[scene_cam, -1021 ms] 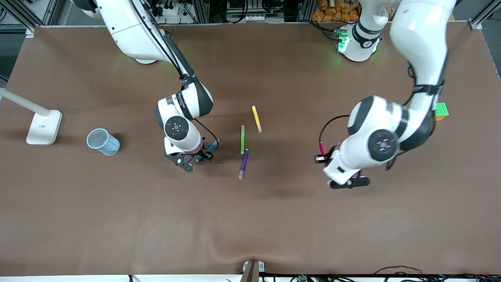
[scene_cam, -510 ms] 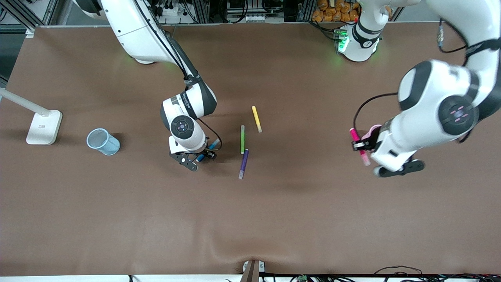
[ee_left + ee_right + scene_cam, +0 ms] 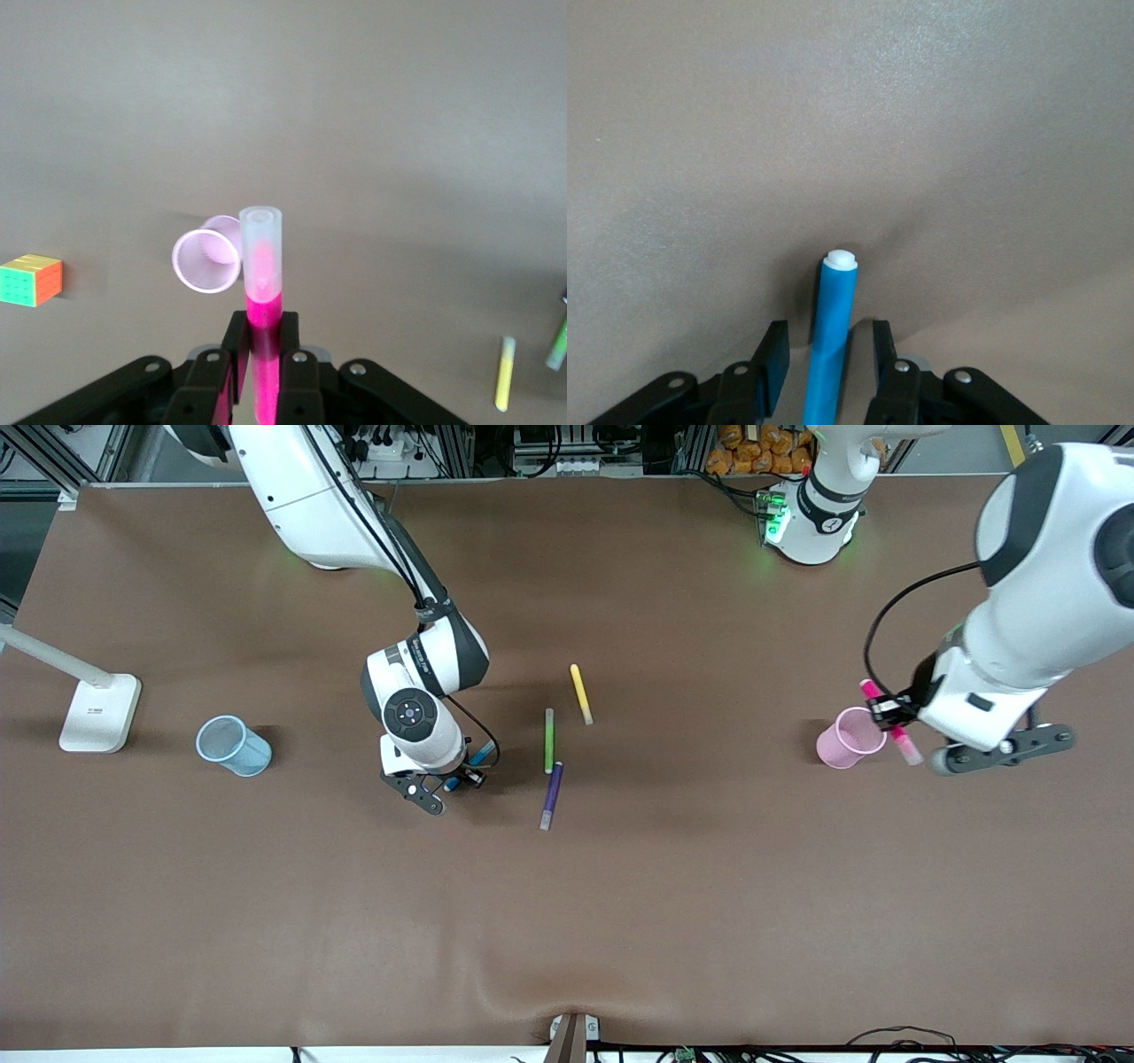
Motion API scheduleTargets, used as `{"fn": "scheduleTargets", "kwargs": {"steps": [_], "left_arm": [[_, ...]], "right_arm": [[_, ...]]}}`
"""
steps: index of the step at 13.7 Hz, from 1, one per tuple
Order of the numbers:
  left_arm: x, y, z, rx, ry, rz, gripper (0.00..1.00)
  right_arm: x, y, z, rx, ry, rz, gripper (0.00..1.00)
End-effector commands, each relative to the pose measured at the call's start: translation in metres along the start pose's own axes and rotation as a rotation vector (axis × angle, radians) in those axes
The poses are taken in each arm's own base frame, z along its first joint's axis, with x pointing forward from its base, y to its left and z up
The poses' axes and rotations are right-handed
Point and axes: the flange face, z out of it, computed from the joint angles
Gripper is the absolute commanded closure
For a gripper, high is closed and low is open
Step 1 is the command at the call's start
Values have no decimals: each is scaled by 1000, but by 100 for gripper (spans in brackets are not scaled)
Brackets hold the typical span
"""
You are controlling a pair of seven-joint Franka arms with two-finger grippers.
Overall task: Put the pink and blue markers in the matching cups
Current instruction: 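Carry the blue marker toward the blue cup with the right gripper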
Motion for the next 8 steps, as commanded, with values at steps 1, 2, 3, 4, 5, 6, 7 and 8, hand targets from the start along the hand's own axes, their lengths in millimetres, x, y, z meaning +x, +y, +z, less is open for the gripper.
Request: {"fn": "scheduleTargets", "kwargs": {"steps": [1, 2, 3, 4, 5, 6, 7, 8], "left_arm": [[-15, -37, 0, 32, 11, -42, 100], [-19, -53, 3, 34, 22, -68, 100], [-29, -60, 6, 38, 34, -76, 100], [-37, -68, 9, 38, 54, -85, 100], [-42, -70, 10, 39, 64, -88, 100], [-45, -71, 10, 40, 65, -92, 100], [-47, -70, 11, 42, 63, -104, 100], [-50, -72, 15, 44, 64, -120, 100]], "right_arm": [[0, -1, 6, 12, 4, 19, 70], [-3, -3, 6, 14, 7, 14, 79], [-3, -3, 5, 15, 8, 14, 87], [-3, -3, 9, 16, 10, 12, 87], [-4, -4, 9, 17, 11, 11, 87], [-2, -3, 9, 16, 13, 12, 88], [-2, -3, 9, 14, 14, 9, 100], [2, -1, 7, 11, 12, 12, 100]]}}
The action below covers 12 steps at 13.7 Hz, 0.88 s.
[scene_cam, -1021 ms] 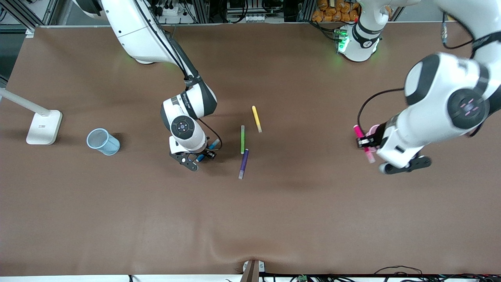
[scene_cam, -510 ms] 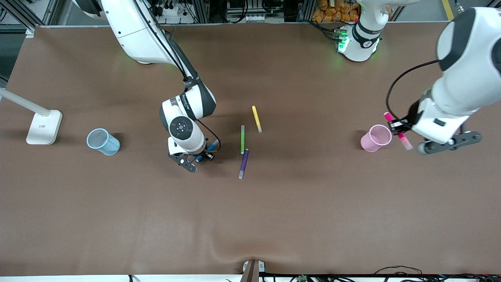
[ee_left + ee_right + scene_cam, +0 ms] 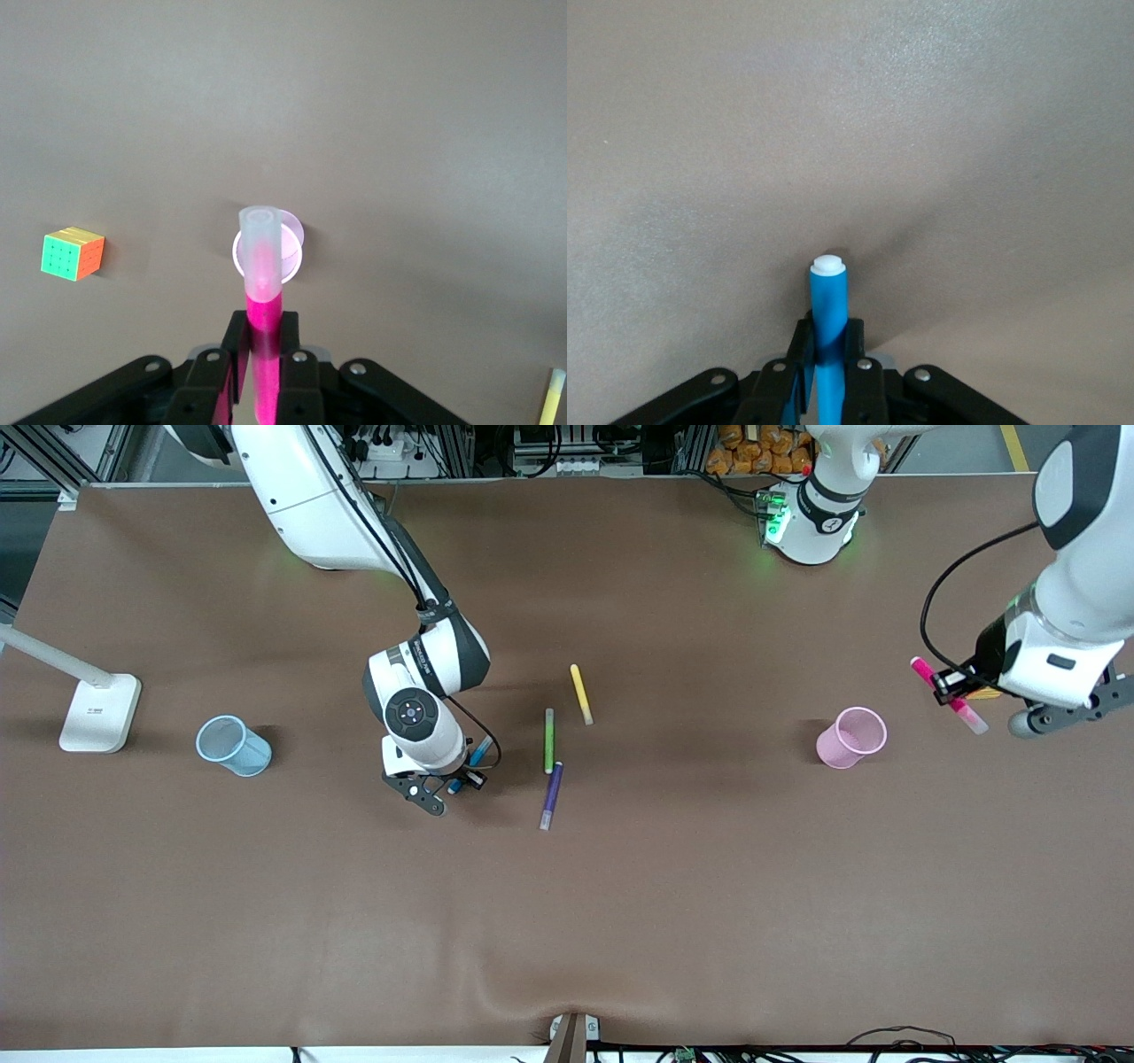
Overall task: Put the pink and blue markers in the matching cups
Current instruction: 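Carry the blue marker toward the blue cup with the right gripper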
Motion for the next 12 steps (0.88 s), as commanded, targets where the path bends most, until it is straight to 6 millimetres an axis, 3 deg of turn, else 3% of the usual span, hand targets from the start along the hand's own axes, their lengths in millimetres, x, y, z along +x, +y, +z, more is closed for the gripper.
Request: {"fn": "scheduleTargets", "kwargs": {"steps": [1, 4, 8, 12], "left_arm": [[-19, -5, 7, 11, 46, -50, 100], [-32, -9, 23, -1, 88, -120, 100], [-44, -27, 66, 69, 183, -150, 100], [-51, -23, 105, 44, 207, -208, 100]], "right_arm": [[5, 2, -2, 3, 2, 6, 100], [34, 16, -48, -10, -9, -79, 100], [84, 54, -111, 20, 2, -227, 100], [145, 105, -150, 42, 58, -382, 100]]}}
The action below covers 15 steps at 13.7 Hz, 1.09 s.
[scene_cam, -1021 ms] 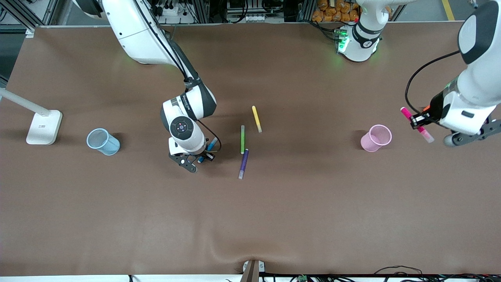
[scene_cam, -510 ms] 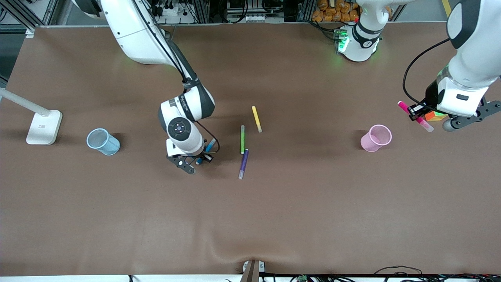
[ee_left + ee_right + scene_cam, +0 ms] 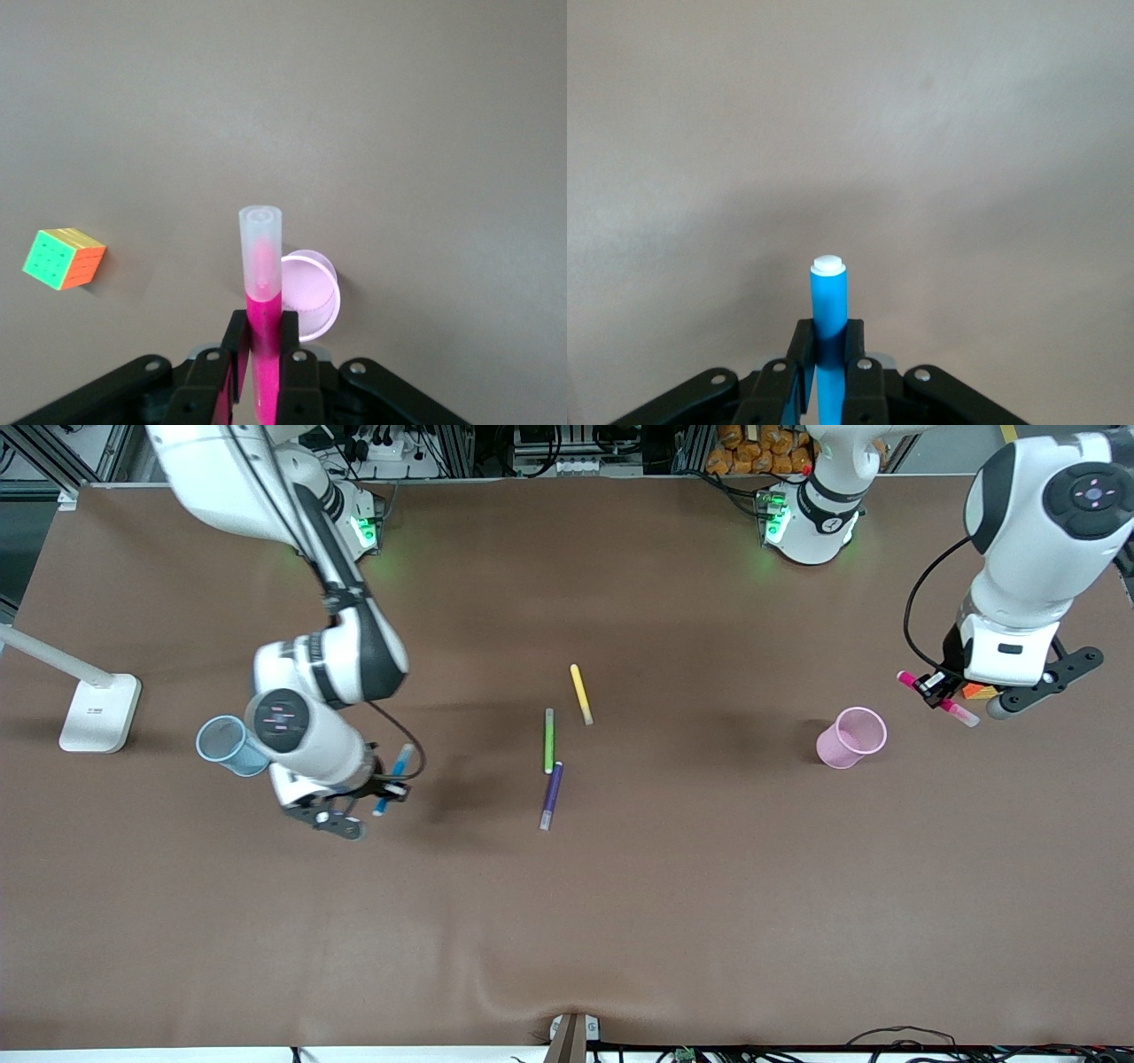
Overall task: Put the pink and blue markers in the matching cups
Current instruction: 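Carry the blue marker toward the blue cup with the right gripper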
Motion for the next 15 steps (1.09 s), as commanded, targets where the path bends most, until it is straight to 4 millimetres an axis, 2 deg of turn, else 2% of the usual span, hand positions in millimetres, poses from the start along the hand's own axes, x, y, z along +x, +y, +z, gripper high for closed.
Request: {"fn": "scheduleTargets", "kwargs": {"steps": [1, 3, 5, 7, 10, 13, 15], "left_arm": [[-18, -4, 20, -15, 49, -35, 100], [-32, -1, 42, 2, 85, -45, 100], [-36, 4, 60, 76, 142, -73, 100], [-43, 18, 75, 91, 169, -96, 100], [-46, 27, 99, 117, 200, -121, 100], [-53, 31, 122, 160, 241, -150, 100], [-53, 33, 129, 166, 251, -174, 100]], "right_arm": [[20, 46, -25, 1, 29, -109, 100], [40, 83, -43, 3, 64, -190, 100], [52, 113, -57, 11, 89, -275, 100], [61, 144, -68, 12, 100, -343, 100], [70, 197, -84, 22, 112, -440, 100], [38, 229, -85, 88, 99, -424, 100], [25, 246, -84, 93, 148, -455, 100]]}}
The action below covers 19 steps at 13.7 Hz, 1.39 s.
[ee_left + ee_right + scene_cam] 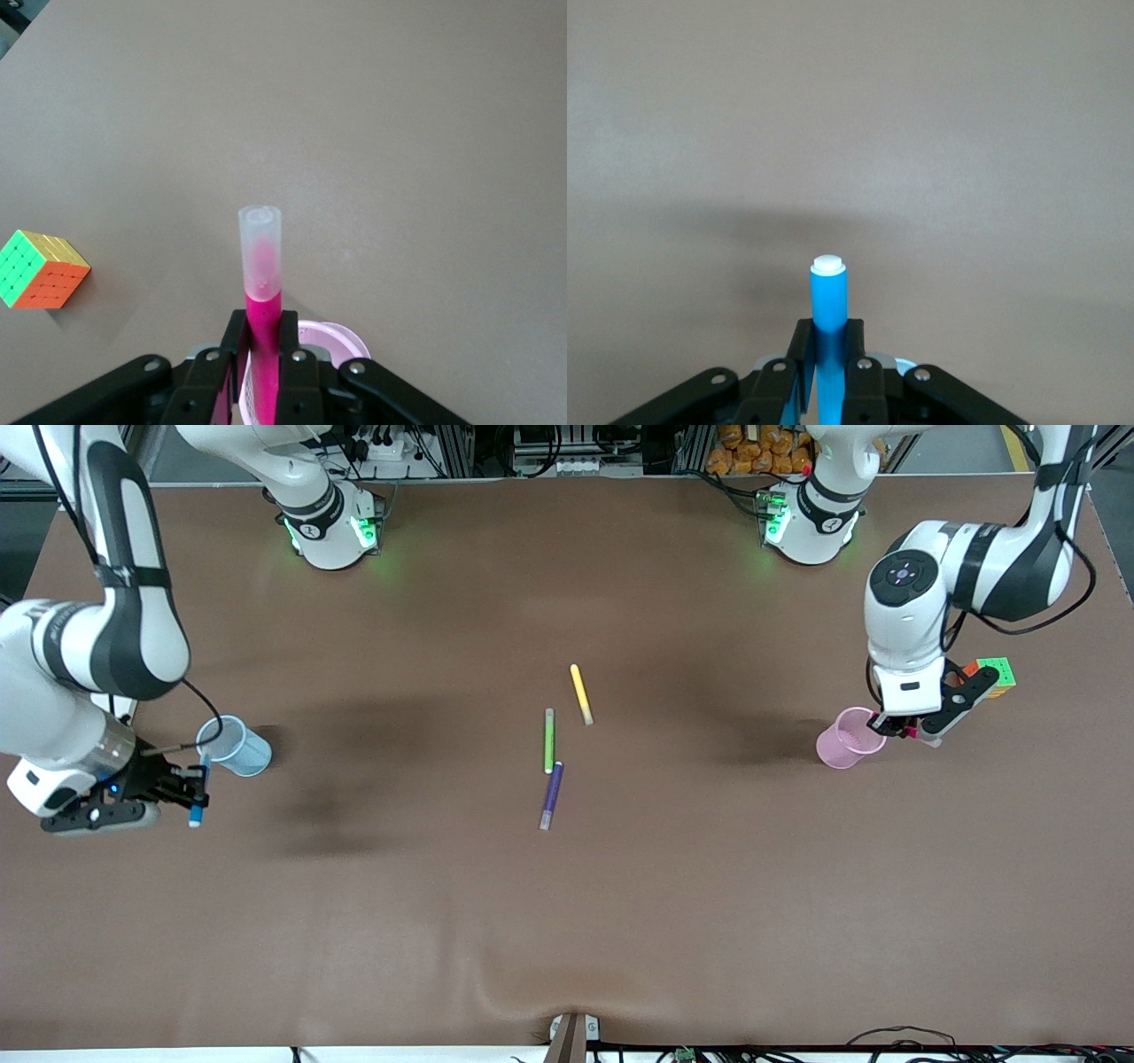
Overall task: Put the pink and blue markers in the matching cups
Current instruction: 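Lower both markers over their matching cups with both grippers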
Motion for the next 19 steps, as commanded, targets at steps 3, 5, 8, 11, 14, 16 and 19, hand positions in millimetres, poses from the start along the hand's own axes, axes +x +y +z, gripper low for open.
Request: {"fn": "scheduleTargets", "kwargs": {"steps": [3, 5, 8, 11, 14, 16, 19], "left_arm": [[-7, 7, 14, 10, 41, -50, 100], [-11, 9, 20, 17, 46, -79, 100], [-13, 10, 25, 22, 39, -110, 100], [-19, 13, 32, 30, 25, -150, 100], [-22, 14, 37, 35, 16, -157, 100], [-25, 16, 40, 36, 10, -174, 100], [-33, 22, 43, 38, 2, -187, 100]], "right_arm": [[-54, 25, -1, 14, 83, -81, 100], [-64, 26, 3, 32, 108, -90, 100], [-85, 28, 20, -1, 186, -143, 100], [-92, 30, 23, -24, 206, -204, 100], [-106, 33, 35, -68, 241, -219, 100], [-111, 32, 40, -52, 261, -194, 100], [-119, 36, 47, -16, 309, -197, 100]]}}
